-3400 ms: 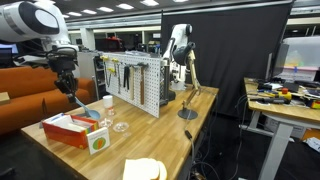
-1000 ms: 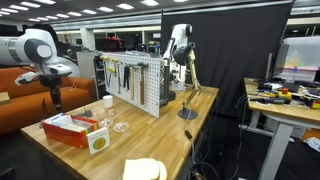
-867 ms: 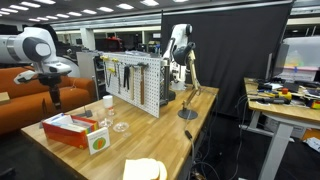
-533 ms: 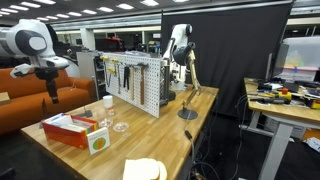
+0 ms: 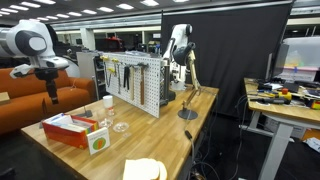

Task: Remove the spoon from the glass cup and put it in the box

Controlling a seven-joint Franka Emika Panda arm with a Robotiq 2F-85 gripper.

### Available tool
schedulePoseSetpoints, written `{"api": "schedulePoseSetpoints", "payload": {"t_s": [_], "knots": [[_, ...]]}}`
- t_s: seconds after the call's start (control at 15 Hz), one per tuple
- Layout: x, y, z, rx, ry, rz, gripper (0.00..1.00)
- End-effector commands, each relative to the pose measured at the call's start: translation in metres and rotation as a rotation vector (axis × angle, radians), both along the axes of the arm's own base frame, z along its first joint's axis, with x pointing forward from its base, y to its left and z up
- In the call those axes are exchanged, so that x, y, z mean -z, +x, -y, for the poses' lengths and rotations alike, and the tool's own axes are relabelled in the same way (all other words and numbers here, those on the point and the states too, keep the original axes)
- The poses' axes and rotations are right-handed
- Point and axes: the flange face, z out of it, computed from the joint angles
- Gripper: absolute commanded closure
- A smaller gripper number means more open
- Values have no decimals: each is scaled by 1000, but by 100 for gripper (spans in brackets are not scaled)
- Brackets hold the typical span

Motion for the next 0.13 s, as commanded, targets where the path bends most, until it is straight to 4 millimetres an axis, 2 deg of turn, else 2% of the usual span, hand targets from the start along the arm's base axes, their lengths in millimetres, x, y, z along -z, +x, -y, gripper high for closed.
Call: {"api": "schedulePoseSetpoints", "payload": {"t_s": [0.0, 0.07], "knots": [[0, 0, 0, 0, 0, -1, 0], [0, 0, 0, 0, 0, -1, 0]]}}
